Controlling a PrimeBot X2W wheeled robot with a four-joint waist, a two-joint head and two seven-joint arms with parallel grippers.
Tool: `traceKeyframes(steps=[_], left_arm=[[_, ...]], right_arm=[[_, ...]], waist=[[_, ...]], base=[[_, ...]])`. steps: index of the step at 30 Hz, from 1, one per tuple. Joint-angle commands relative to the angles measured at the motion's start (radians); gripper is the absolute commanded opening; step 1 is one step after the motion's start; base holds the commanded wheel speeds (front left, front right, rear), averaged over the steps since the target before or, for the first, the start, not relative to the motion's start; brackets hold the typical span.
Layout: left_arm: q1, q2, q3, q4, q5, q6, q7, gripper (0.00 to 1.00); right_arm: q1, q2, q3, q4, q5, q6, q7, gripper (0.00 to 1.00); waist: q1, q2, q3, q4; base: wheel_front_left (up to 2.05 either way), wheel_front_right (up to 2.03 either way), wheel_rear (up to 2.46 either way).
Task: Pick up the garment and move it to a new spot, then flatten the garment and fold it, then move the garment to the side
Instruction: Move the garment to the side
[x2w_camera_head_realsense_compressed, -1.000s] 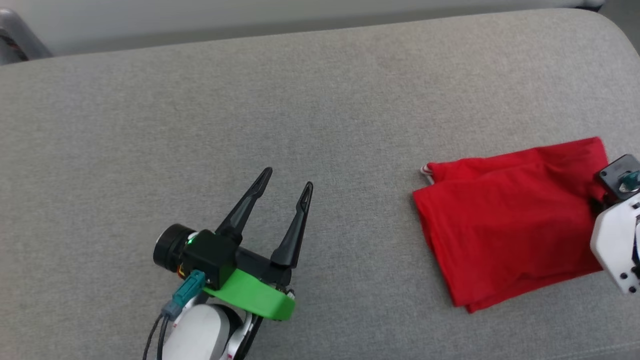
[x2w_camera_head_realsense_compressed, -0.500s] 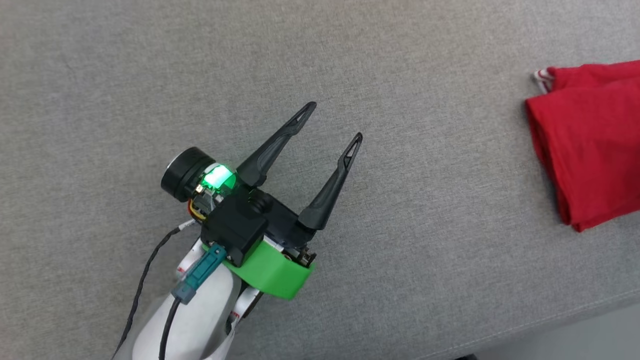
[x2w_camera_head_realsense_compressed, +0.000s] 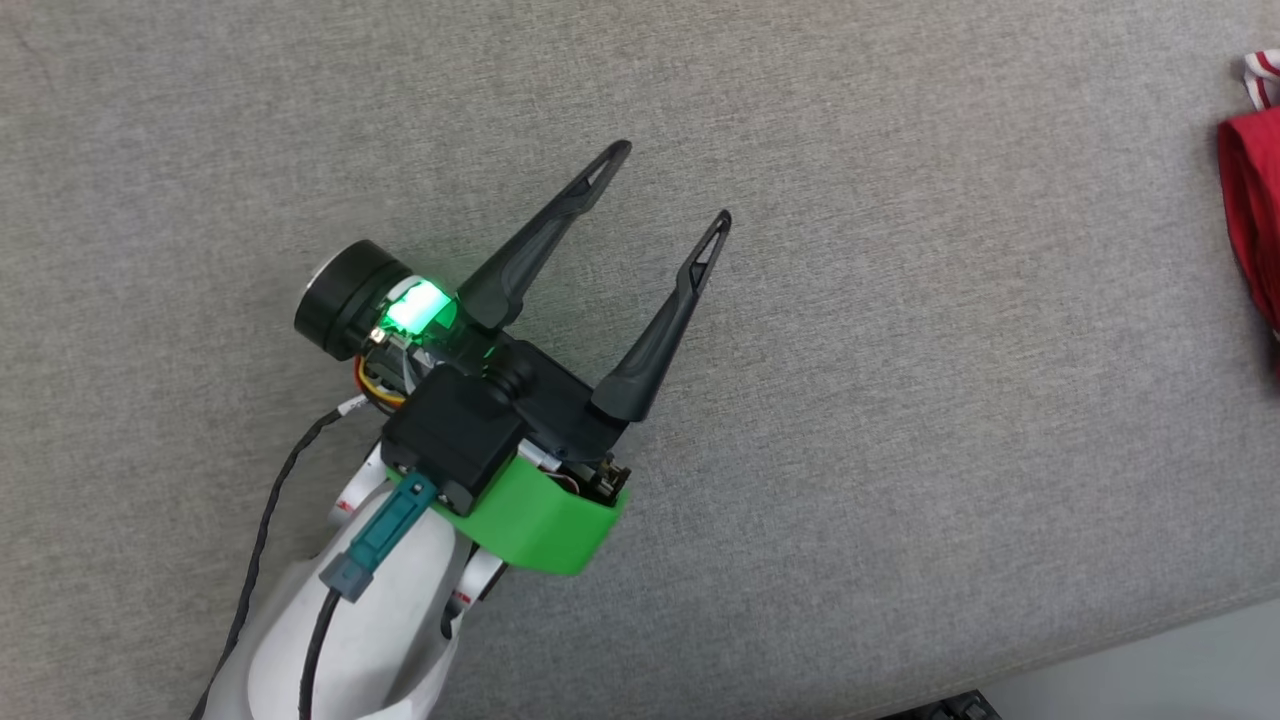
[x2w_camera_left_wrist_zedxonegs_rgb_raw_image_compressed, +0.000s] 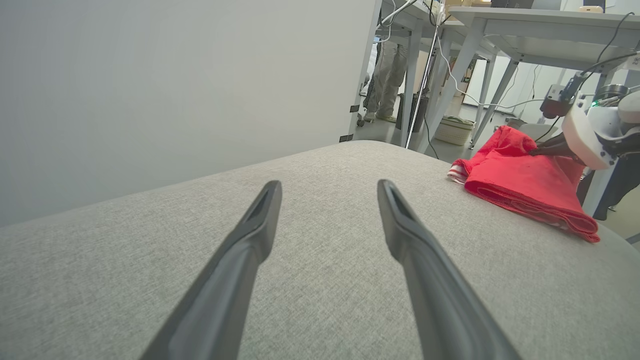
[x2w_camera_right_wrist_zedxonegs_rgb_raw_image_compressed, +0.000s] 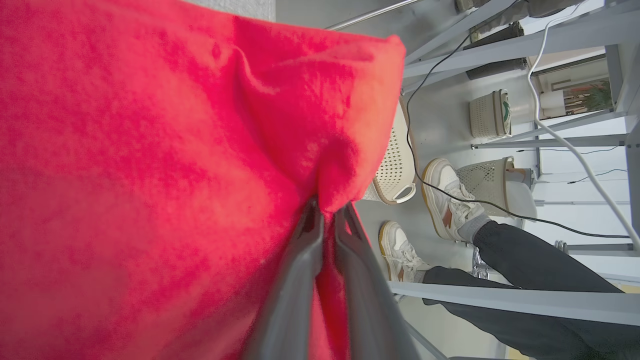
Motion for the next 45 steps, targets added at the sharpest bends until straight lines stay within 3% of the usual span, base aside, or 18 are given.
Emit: traceKeyframes(steps=[1,2,11,21,27,34,45], left_arm=[[-0.02,-0.003,0.007,-0.007,0.006,-0.003,-0.006,1.0],[-0.02,-0.005,0.01,-0.006,0.006,-0.003,-0.006,1.0],[0.026,-0.057,0.051,0.036,-0.033,-0.003,-0.006,1.0],[0.179,-0.133,0.211,0.134,-0.039,-0.002,-0.006,1.0],[0.251,-0.159,0.291,0.157,-0.038,-0.002,-0.006,1.0],[0.329,-0.179,0.361,0.178,-0.038,-0.003,-0.006,1.0],[0.407,-0.194,0.402,0.217,-0.026,-0.003,-0.006,1.0]], right_arm=[[-0.014,0.009,-0.009,0.006,-0.02,-0.002,-0.007,0.46],[-0.015,0.014,-0.013,0.008,-0.028,-0.002,-0.008,1.0],[-0.007,0.049,-0.027,-0.024,-0.037,-0.002,-0.024,1.0],[0.053,0.128,0.006,-0.264,0.116,-0.002,-0.005,1.0],[0.156,0.228,-0.014,-0.437,0.191,-0.002,-0.031,1.0],[0.34,0.394,-0.059,-0.604,0.213,-0.002,-0.092,1.0],[0.561,0.607,-0.07,-0.645,0.22,-0.002,-0.247,1.0]], waist=[[-0.0001,-0.0001,-0.01,0.01],[-0.0001,-0.0001,-0.015,0.012],[-0.0001,-0.0001,-0.138,0.044],[-0.0001,-0.0001,-0.367,0.105],[-0.0001,-0.0001,-0.468,0.152],[-0.0001,-0.0001,-0.552,0.204],[-0.0001,-0.0001,-0.602,0.261]], base=[[0.0,0.0,0.0],[0.0,0.0,0.0],[0.0,0.0,0.0],[0.0,0.0,0.0],[0.0,0.0,0.0],[0.0,0.0,0.0],[0.0,0.0,0.0]])
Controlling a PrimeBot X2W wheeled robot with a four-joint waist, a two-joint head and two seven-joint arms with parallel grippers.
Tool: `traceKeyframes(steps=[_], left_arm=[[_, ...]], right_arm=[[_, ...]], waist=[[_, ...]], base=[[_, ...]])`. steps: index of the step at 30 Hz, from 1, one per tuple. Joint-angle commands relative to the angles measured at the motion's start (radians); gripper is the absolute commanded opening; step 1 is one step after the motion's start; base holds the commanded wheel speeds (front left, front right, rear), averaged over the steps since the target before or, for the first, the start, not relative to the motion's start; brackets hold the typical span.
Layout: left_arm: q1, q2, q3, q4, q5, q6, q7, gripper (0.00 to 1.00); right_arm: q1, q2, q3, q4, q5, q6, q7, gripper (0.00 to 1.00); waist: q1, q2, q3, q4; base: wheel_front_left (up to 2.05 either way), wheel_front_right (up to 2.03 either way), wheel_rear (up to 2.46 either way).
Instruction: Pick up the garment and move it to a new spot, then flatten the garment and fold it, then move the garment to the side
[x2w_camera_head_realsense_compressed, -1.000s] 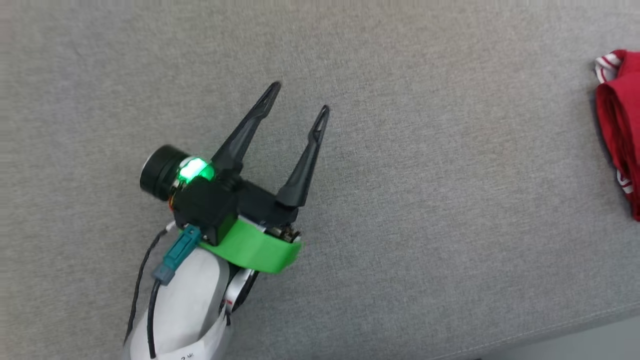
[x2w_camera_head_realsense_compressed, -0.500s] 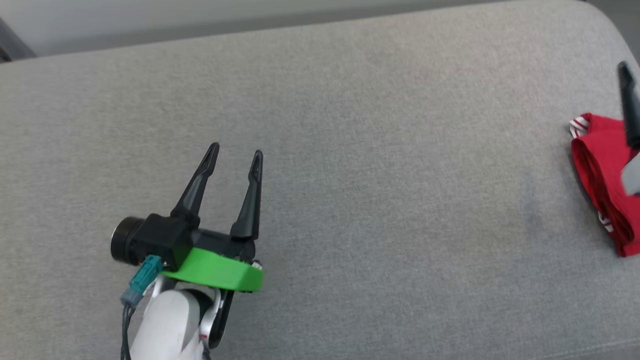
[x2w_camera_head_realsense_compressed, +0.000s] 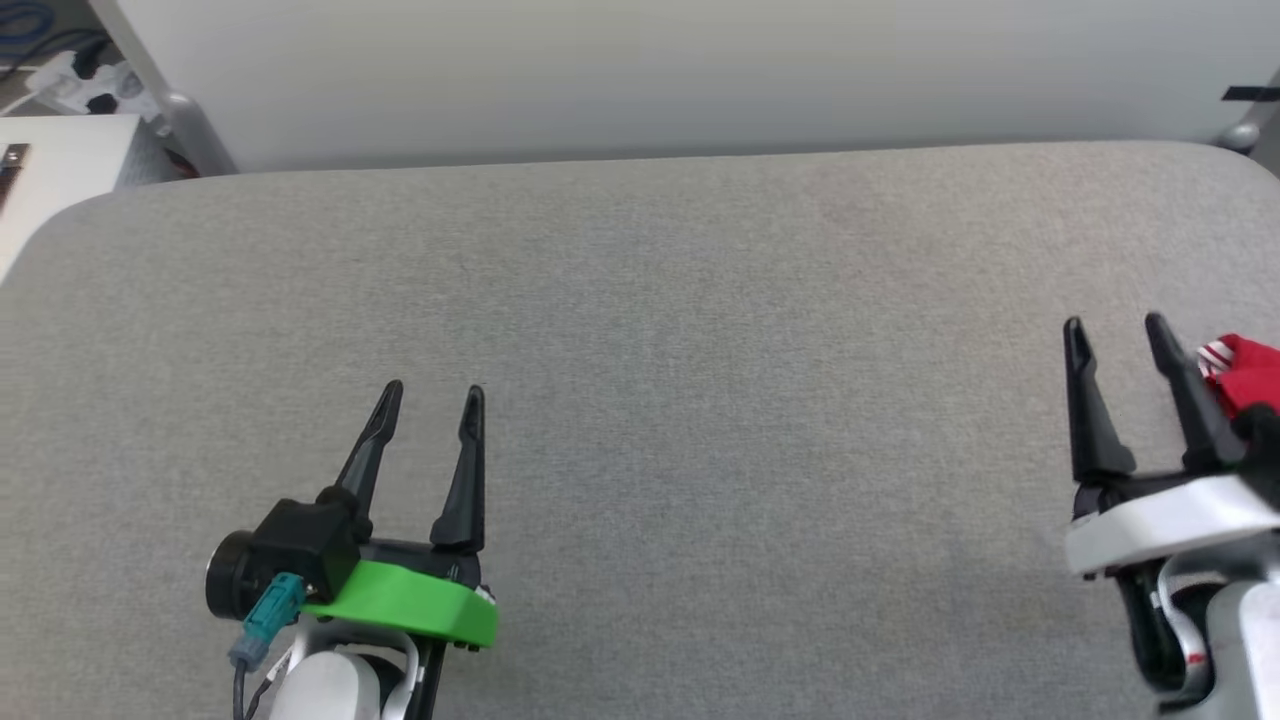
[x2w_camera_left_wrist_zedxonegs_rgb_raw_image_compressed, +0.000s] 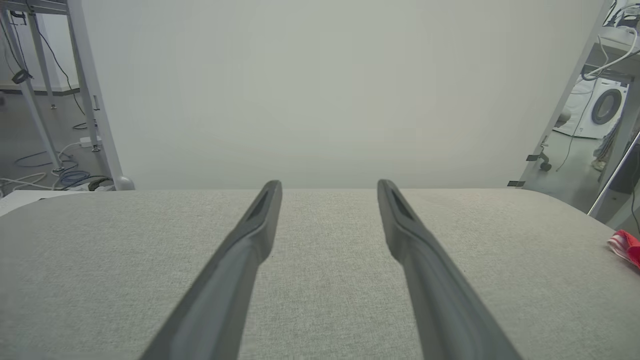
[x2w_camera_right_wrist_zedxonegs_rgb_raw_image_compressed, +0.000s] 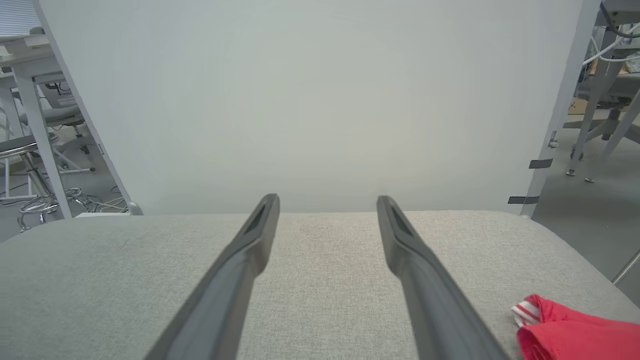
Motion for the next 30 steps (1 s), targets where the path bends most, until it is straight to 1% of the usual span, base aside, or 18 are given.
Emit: traceKeyframes(steps=[1,4,6,11,16,30], left_arm=[[0.017,-0.005,0.014,0.005,0.012,-0.003,-0.006,1.0],[0.034,-0.009,0.026,0.015,0.004,-0.003,-0.006,1.0],[0.041,-0.01,0.024,0.016,0.009,-0.003,-0.006,1.0],[0.055,-0.011,0.019,0.021,0.028,-0.003,-0.006,1.0],[0.066,-0.012,0.019,0.032,0.028,-0.003,-0.006,1.0],[0.068,-0.013,0.021,0.03,0.014,-0.003,-0.006,1.0]], right_arm=[[0.023,0.024,-0.007,0.007,0.002,-0.001,-0.026,1.0],[0.056,0.065,0.005,0.03,-0.01,-0.001,-0.063,1.0],[0.076,0.076,0.019,0.053,-0.033,-0.001,-0.08,1.0],[0.1,0.109,0.014,0.088,-0.044,-0.001,-0.113,1.0],[0.107,0.122,0.022,0.105,-0.055,-0.001,-0.127,1.0],[0.11,0.13,0.026,0.11,-0.061,-0.001,-0.136,1.0]], waist=[[0.0001,0.0001,-0.03,0.031],[0.0001,0.0001,-0.039,0.038],[0.0001,0.0001,-0.044,0.043],[0.0001,0.0001,-0.056,0.05],[0.0001,0.0001,-0.064,0.05],[0.0001,0.0001,-0.074,0.046]], base=[[0.0,0.0,0.0],[0.0,0.0,0.0],[0.0,0.0,0.0],[0.0,0.0,0.0],[0.0,0.0,0.0],[0.0,0.0,0.0]])
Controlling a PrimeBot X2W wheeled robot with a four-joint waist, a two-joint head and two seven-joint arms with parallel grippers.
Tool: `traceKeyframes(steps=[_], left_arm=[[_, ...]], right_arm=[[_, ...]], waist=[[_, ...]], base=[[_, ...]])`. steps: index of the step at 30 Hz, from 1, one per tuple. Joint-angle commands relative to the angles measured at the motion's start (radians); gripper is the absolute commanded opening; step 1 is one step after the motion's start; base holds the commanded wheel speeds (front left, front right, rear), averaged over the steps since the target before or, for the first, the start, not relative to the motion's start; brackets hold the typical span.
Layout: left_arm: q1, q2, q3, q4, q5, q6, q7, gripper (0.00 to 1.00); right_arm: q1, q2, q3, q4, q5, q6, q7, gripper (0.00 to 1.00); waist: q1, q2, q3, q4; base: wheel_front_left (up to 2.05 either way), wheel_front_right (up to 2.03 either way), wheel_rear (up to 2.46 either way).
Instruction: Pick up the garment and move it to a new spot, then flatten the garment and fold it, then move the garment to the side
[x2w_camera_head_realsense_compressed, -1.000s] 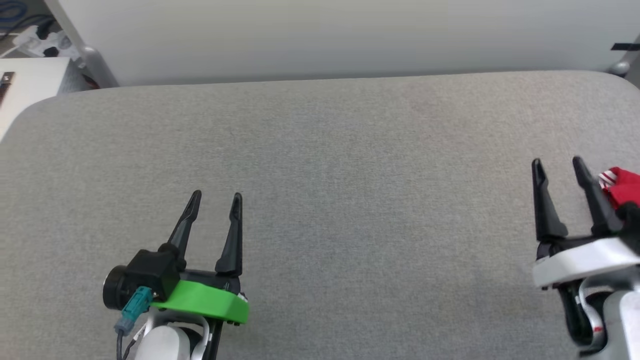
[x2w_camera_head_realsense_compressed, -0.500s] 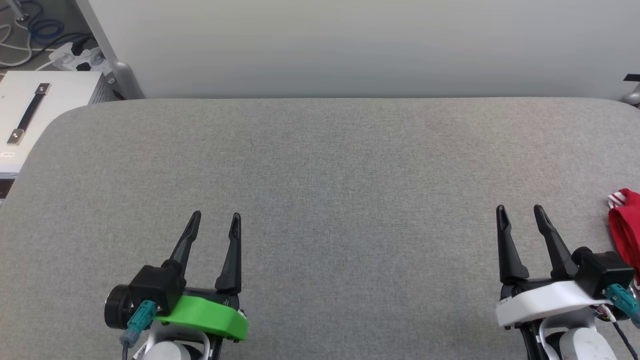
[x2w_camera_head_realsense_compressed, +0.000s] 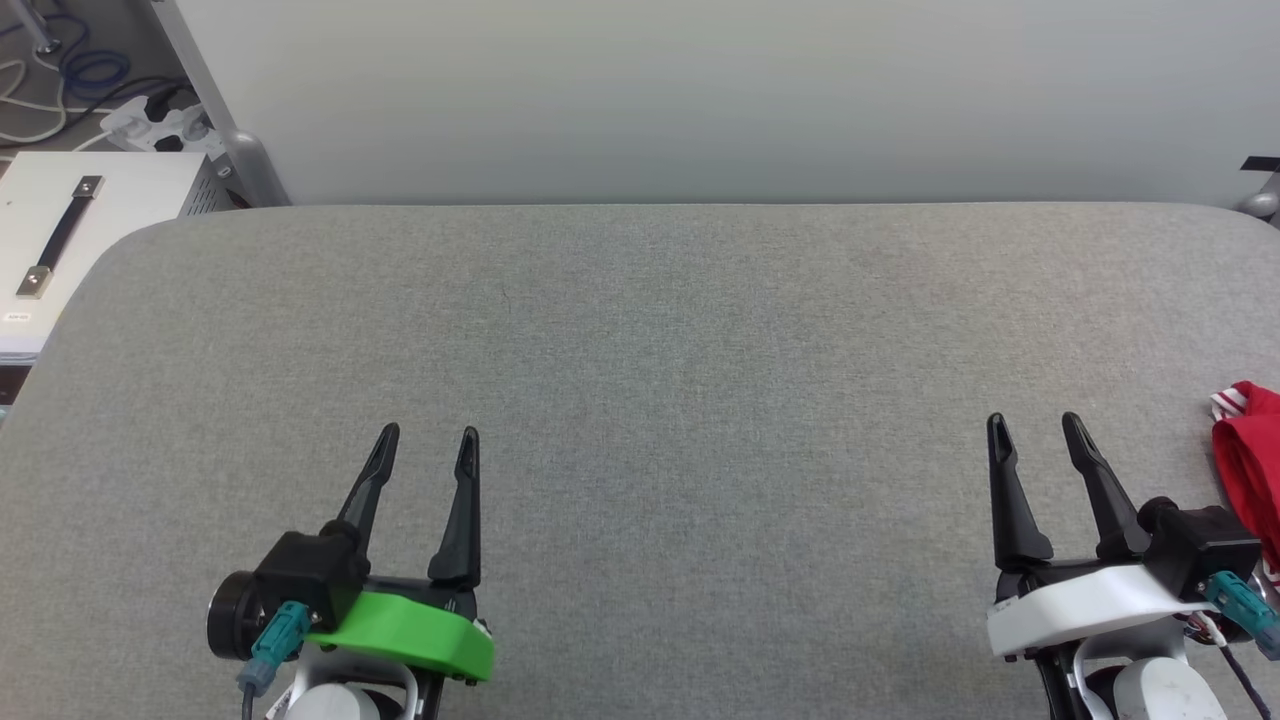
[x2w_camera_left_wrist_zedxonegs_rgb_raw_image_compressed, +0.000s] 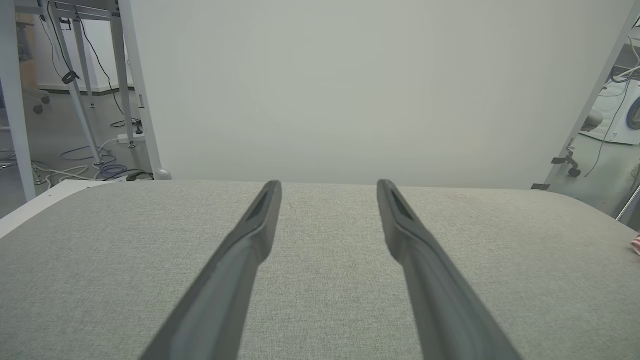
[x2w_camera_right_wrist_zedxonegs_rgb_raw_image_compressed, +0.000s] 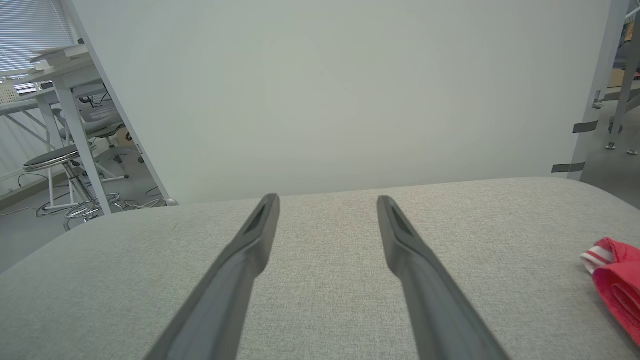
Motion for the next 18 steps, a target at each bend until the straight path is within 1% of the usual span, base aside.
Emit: traceKeyframes(steps=[1,11,12,18], left_arm=[[0.018,-0.007,-0.002,0.0,-0.005,-0.003,-0.006,1.0],[0.019,-0.007,0.0,0.001,-0.006,-0.003,-0.006,1.0],[0.002,0.0,0.002,-0.003,-0.002,0.0,0.001,0.0],[0.002,0.001,0.004,-0.004,0.003,0.004,0.009,0.0]], right_arm=[[0.008,0.004,0.002,0.004,-0.006,-0.001,-0.008,1.0],[0.003,0.007,0.005,0.007,-0.001,-0.001,-0.009,1.0],[0.0,0.002,0.001,0.005,0.0,0.0,-0.001,0.0],[0.001,0.001,-0.001,0.002,-0.006,0.0,0.007,0.0]], waist=[[0.0001,0.0,-0.001,0.0],[0.0001,0.0,0.0,-0.009],[0.0001,0.0,0.0,-0.009],[0.0001,0.0,-0.001,-0.01]], base=[[0.0,0.0,0.0],[0.0,0.0,0.0],[0.0,0.0,0.0],[0.0,0.0,0.0]])
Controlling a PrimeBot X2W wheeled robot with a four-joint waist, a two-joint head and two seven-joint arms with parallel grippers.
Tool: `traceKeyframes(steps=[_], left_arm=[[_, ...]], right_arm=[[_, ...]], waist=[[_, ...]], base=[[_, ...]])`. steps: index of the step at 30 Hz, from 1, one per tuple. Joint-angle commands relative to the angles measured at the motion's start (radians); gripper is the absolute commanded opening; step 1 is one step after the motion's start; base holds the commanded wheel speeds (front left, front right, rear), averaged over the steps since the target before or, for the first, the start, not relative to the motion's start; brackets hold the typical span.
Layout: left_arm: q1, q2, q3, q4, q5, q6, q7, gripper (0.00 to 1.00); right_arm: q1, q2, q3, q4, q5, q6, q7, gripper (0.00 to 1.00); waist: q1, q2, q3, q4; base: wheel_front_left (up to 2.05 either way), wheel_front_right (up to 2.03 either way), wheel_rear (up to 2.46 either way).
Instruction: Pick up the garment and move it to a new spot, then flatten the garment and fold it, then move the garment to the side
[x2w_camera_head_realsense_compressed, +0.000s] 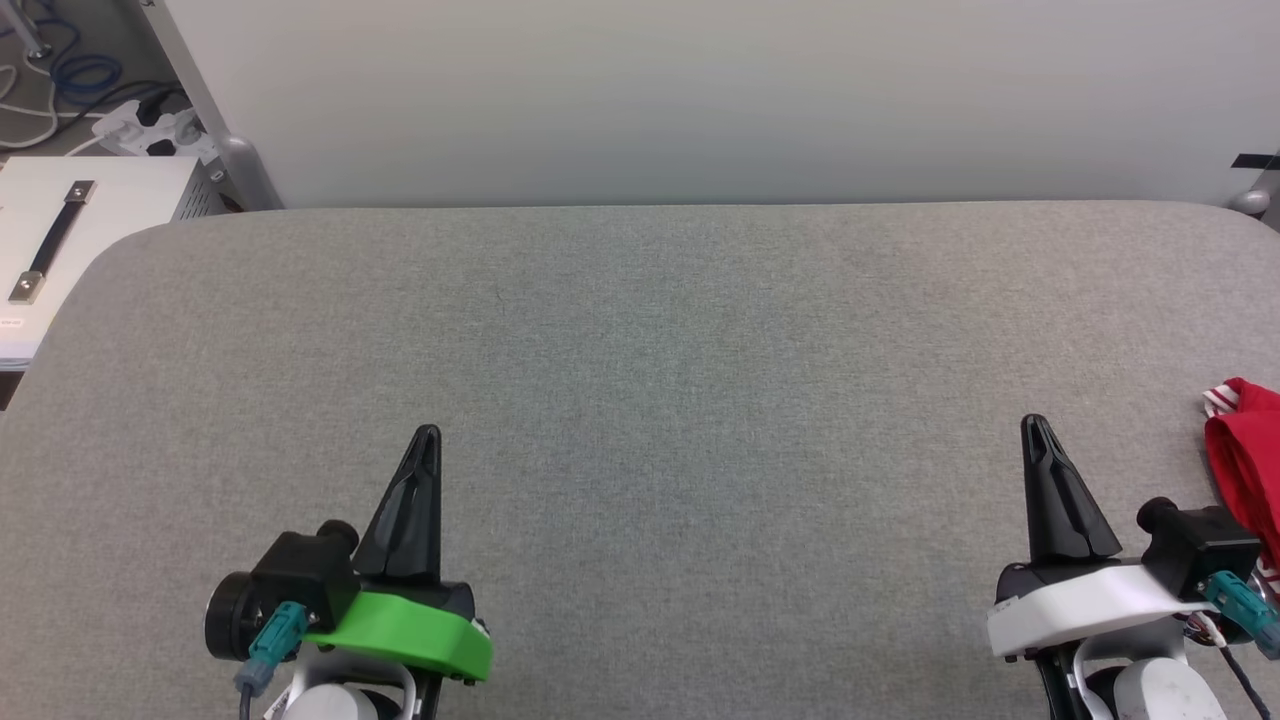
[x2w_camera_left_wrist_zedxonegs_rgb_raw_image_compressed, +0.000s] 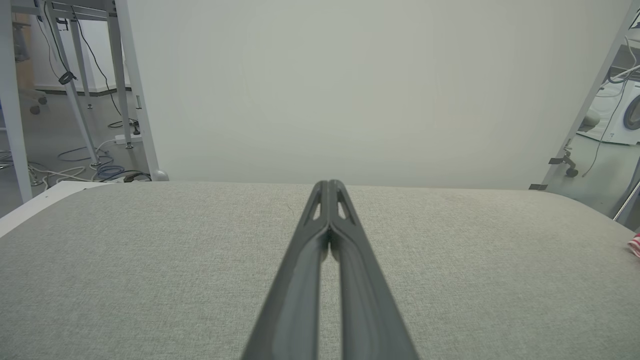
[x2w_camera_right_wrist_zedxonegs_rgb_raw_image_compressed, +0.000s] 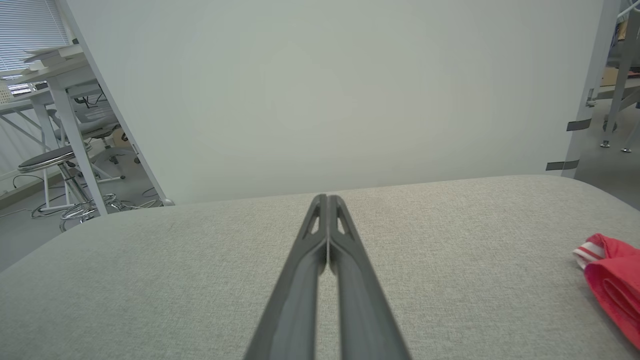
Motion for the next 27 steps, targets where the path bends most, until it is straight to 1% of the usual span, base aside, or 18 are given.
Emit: traceKeyframes(steps=[1,27], left_arm=[[0.0,0.0,0.002,-0.001,0.006,0.004,0.007,0.0],[0.003,-0.002,0.015,-0.013,0.042,0.03,0.06,0.0]], right_arm=[[0.001,0.001,0.001,-0.003,-0.008,0.0,0.007,0.0],[0.01,0.005,-0.001,-0.024,-0.055,0.0,0.058,0.0]], waist=[[0.0001,0.0,0.0,0.0],[0.0001,0.0,-0.006,-0.006]], base=[[0.0,0.0,0.0],[0.0,0.0,0.0]])
